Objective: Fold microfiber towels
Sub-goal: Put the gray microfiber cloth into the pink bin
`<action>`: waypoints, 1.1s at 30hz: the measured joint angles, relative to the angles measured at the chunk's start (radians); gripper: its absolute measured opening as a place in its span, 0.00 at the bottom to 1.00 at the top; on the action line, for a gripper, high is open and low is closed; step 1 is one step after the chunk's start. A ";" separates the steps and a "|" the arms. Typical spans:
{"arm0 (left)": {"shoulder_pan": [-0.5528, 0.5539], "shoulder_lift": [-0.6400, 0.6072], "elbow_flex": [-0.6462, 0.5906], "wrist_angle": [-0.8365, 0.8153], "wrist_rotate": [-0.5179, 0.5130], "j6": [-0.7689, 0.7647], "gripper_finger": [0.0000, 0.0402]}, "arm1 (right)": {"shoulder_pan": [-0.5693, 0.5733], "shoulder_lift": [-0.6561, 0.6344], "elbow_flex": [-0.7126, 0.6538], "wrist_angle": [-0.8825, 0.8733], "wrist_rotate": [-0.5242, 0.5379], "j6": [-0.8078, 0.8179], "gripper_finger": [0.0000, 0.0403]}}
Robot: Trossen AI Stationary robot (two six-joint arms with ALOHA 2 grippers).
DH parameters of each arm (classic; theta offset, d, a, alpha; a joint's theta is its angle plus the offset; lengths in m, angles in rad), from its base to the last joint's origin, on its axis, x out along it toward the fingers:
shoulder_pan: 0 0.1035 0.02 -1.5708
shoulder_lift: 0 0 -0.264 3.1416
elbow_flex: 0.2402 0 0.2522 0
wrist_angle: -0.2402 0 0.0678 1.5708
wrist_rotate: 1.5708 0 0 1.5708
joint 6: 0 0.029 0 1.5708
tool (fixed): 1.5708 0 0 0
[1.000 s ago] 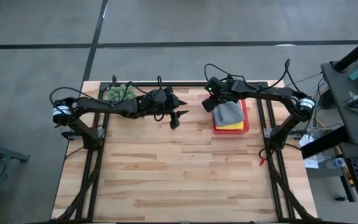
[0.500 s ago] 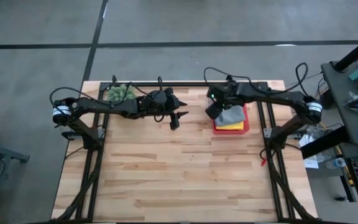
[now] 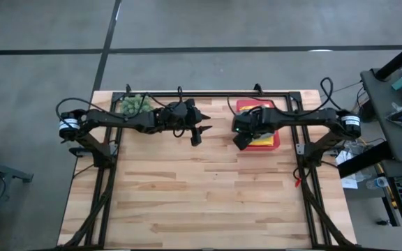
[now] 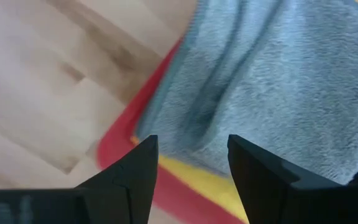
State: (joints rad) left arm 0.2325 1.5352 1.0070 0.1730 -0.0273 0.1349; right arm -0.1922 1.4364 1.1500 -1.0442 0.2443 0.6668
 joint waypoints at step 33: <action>0.000 0.000 0.000 0.002 -0.005 0.000 0.40 | 0.002 -0.010 0.004 0.054 0.080 -0.062 0.02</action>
State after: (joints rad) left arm 0.2325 1.5352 1.0069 0.1753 -0.0319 0.1345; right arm -0.1904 1.4269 1.1540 -0.9901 0.3242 0.6048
